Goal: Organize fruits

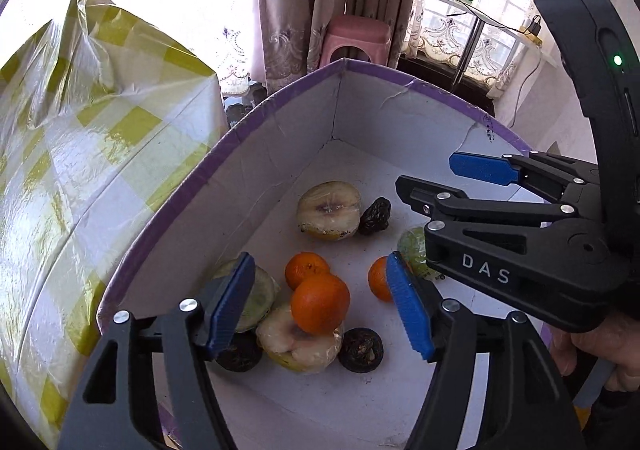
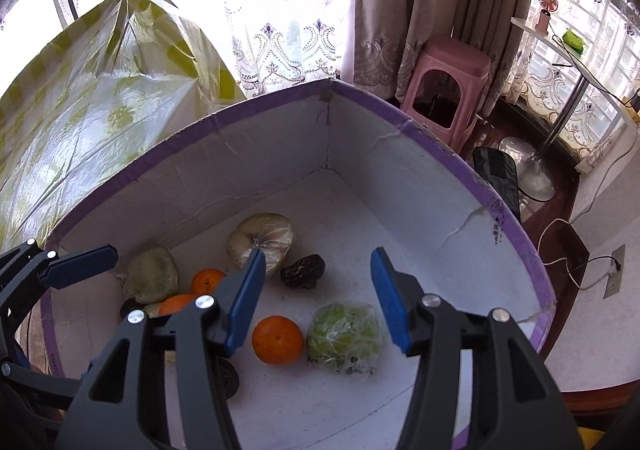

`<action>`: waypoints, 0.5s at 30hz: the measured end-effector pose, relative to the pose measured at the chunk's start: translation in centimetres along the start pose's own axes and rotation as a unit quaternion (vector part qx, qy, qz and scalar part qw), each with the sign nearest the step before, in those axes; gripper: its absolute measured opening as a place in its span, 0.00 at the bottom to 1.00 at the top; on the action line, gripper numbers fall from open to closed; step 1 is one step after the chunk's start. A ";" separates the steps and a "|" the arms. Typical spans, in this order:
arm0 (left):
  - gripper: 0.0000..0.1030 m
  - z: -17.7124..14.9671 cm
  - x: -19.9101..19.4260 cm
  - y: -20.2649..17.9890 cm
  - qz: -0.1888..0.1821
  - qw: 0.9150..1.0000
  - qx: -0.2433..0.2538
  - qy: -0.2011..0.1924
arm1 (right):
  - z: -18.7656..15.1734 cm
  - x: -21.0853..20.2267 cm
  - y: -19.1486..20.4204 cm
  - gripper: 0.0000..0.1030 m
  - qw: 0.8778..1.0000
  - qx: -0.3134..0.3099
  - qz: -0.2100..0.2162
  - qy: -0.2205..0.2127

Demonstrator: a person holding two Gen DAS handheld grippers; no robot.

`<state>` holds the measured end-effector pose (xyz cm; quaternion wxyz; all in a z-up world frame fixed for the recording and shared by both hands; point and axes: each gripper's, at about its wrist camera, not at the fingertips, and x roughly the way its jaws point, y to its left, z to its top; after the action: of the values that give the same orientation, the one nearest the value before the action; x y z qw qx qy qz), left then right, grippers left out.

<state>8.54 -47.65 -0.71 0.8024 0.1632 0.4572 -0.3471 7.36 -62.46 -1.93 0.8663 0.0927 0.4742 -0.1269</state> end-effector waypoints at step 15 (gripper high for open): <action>0.85 -2.6 -4.9 2.4 0.009 0.998 -0.044 -0.047 | -1.4 -3.4 0.4 0.77 0.999 -0.006 -0.038 -0.037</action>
<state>6.92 -42.44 1.91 0.8325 0.1154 0.4319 -0.3272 4.58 -61.22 0.17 0.8783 0.0647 0.4459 -0.1600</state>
